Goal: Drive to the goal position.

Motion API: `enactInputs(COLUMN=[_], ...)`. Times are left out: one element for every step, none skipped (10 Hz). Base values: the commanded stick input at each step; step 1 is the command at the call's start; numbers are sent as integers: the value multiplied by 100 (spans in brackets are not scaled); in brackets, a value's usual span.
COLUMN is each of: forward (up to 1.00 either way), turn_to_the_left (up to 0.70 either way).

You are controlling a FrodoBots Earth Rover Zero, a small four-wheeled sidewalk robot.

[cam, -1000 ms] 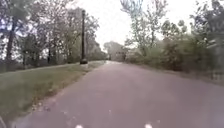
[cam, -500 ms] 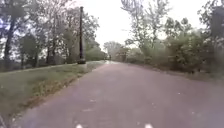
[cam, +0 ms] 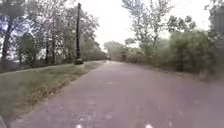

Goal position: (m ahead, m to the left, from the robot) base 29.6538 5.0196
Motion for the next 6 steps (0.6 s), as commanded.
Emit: enactInputs(forward=[100,100,100,100,100,100], turn_to_the_left=[0,0,0,0,0,0])
